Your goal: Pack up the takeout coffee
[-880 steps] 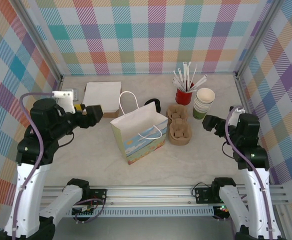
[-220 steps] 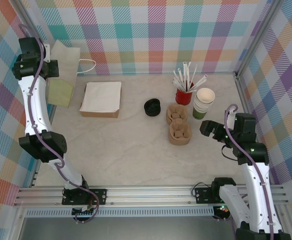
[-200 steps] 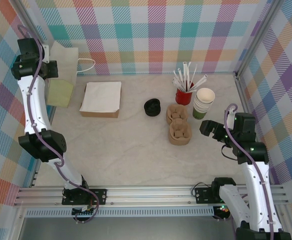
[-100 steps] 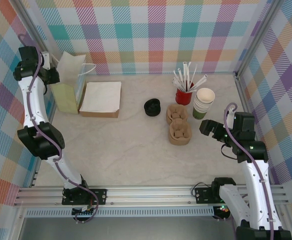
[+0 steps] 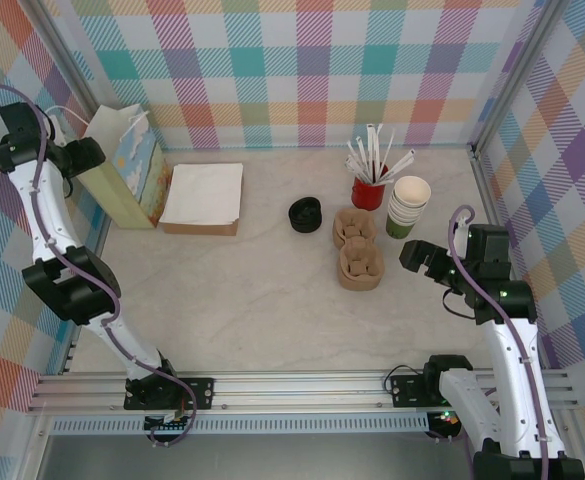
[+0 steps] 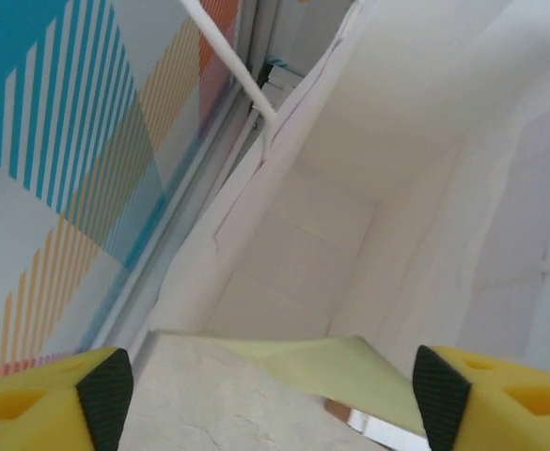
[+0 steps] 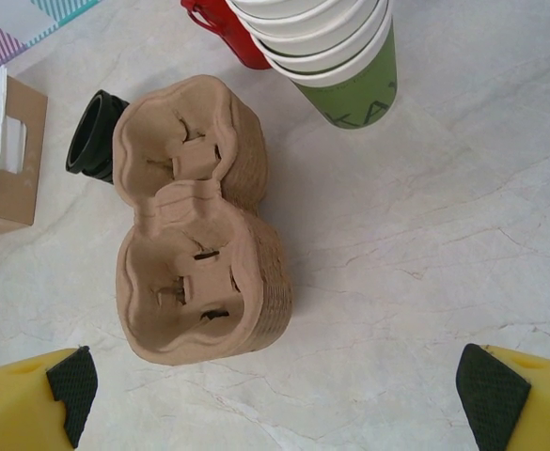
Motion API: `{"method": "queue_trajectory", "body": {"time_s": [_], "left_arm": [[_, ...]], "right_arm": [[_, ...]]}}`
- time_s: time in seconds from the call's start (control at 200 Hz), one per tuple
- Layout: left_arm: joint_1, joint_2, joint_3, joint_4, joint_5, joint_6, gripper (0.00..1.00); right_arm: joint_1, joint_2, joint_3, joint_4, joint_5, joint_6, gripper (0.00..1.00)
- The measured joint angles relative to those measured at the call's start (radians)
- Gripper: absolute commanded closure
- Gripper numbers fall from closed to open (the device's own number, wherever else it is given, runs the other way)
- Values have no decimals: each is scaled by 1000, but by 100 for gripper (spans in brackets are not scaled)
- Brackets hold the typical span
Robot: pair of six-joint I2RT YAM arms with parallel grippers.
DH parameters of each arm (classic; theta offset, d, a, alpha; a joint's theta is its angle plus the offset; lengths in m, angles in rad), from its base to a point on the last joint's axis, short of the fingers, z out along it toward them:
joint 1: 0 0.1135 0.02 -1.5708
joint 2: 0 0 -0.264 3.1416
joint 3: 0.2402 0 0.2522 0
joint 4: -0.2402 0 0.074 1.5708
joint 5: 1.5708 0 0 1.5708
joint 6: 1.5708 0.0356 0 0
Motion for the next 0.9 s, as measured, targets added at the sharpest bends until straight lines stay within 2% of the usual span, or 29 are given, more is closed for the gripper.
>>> {"method": "queue_trajectory", "body": {"time_s": [0.15,0.36,0.585,0.685,0.9], "left_arm": [[3,-97,-82,20,27,-54,3],[3,-329,-220,67,84,-143,5],[-33,-649,-495,140,200,-288,9],[-138,-760,-603,151,231,-341,10],[-455,-907,-812,151,272,-447,11]], "right_arm": [[0,-1,10,-27,26,-12,0],[0,-1,51,-55,74,-27,0],[0,-1,51,-58,40,-45,0],[0,7,51,-58,13,-53,0],[0,72,57,-82,15,-40,2]]}}
